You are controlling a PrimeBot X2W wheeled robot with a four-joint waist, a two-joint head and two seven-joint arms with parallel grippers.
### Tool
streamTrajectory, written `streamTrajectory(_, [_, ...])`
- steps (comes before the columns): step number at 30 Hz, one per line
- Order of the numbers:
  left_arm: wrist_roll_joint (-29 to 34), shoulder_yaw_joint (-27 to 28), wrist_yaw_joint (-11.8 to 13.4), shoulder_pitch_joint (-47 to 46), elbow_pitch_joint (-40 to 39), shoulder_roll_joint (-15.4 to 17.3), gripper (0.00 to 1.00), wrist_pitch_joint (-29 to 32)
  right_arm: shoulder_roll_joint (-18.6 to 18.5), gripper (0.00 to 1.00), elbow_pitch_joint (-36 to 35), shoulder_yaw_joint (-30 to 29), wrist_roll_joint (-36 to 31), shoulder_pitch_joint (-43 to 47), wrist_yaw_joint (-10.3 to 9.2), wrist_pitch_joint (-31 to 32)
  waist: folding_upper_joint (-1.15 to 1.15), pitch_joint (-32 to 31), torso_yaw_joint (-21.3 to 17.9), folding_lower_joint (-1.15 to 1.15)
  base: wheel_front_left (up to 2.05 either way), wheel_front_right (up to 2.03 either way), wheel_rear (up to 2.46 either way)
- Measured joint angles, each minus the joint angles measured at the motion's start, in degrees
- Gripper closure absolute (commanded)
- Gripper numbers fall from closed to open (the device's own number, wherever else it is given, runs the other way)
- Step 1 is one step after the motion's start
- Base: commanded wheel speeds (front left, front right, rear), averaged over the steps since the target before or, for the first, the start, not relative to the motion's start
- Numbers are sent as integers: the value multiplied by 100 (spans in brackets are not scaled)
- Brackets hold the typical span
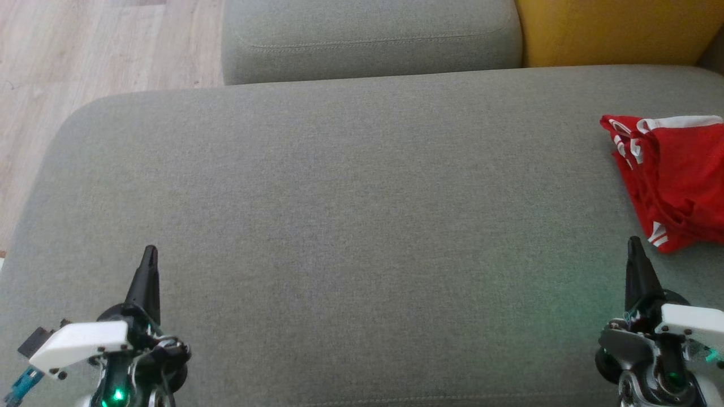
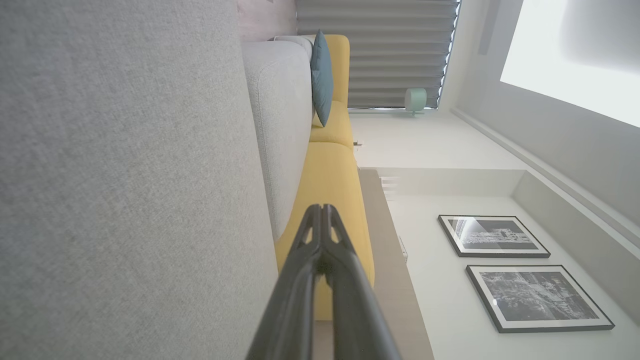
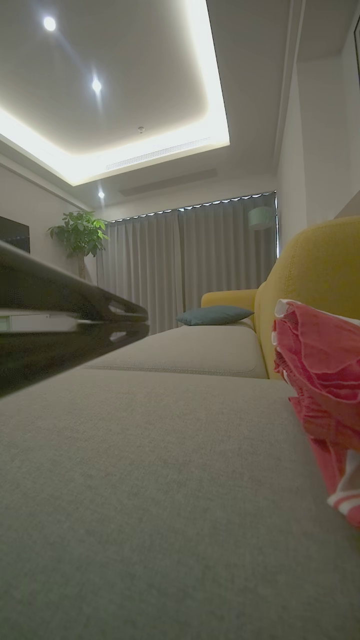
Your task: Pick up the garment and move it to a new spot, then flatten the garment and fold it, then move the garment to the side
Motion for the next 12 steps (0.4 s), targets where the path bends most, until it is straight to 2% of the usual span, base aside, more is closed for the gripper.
streamTrajectory(12, [-9, 7, 0, 0, 1, -15, 100, 25, 0, 100, 4, -19, 0, 1, 0, 8, 0, 0, 0, 0, 0, 0, 0])
